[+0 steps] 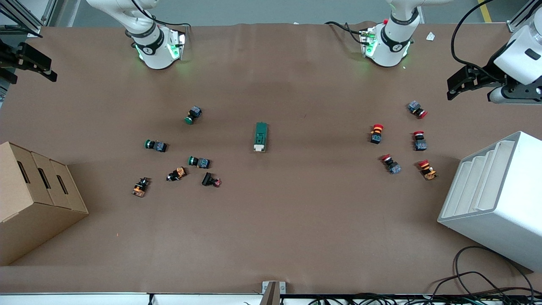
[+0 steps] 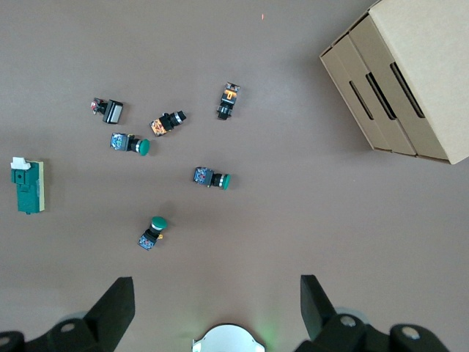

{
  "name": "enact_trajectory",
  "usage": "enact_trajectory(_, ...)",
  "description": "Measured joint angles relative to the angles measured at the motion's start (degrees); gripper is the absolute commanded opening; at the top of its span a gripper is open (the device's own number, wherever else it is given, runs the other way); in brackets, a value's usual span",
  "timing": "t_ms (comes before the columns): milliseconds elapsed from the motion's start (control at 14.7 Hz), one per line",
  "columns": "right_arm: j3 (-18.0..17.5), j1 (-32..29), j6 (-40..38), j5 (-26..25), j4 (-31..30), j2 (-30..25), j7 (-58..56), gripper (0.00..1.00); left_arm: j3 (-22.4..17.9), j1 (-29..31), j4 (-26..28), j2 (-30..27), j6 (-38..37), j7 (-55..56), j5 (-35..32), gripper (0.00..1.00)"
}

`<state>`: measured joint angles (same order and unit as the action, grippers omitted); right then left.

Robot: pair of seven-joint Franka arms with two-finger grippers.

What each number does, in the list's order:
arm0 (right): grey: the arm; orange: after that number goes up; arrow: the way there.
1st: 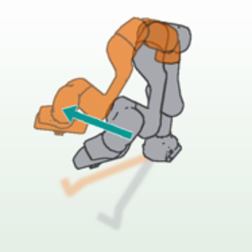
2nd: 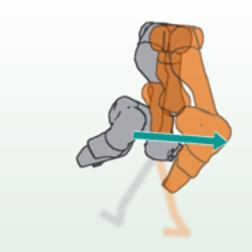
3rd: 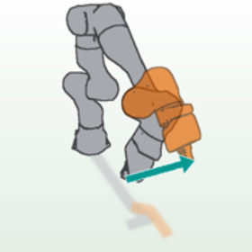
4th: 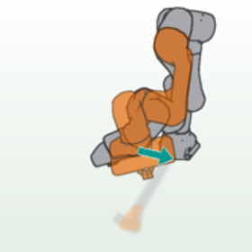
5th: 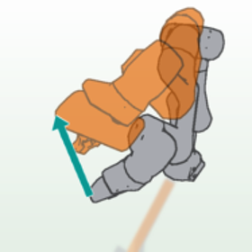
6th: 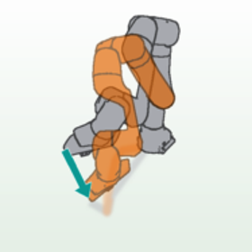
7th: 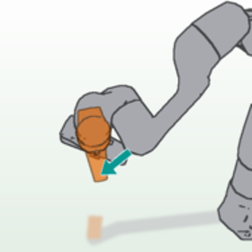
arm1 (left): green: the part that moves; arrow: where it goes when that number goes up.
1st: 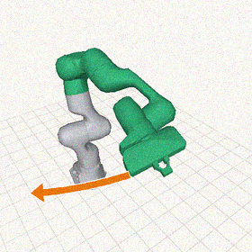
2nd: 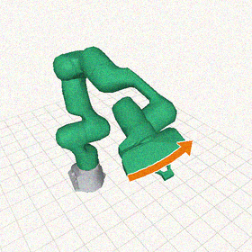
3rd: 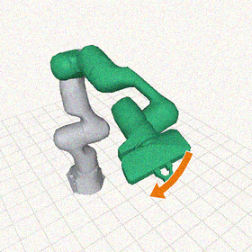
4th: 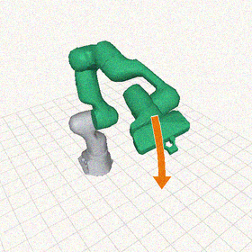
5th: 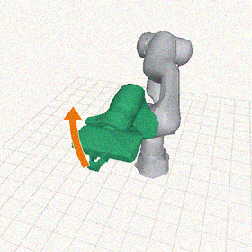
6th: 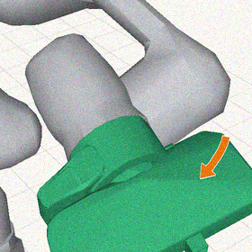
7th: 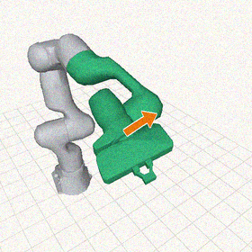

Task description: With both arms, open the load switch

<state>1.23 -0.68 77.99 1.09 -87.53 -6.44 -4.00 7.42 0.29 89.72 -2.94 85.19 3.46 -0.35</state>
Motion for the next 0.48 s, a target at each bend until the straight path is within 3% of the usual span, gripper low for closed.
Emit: enact_trajectory(477,0.12,0.0,-0.27,0.0,0.0,0.0,0.0,1.0,0.87,-0.78,-2.08,0.96,0.09,-0.01,0.5,1.0)
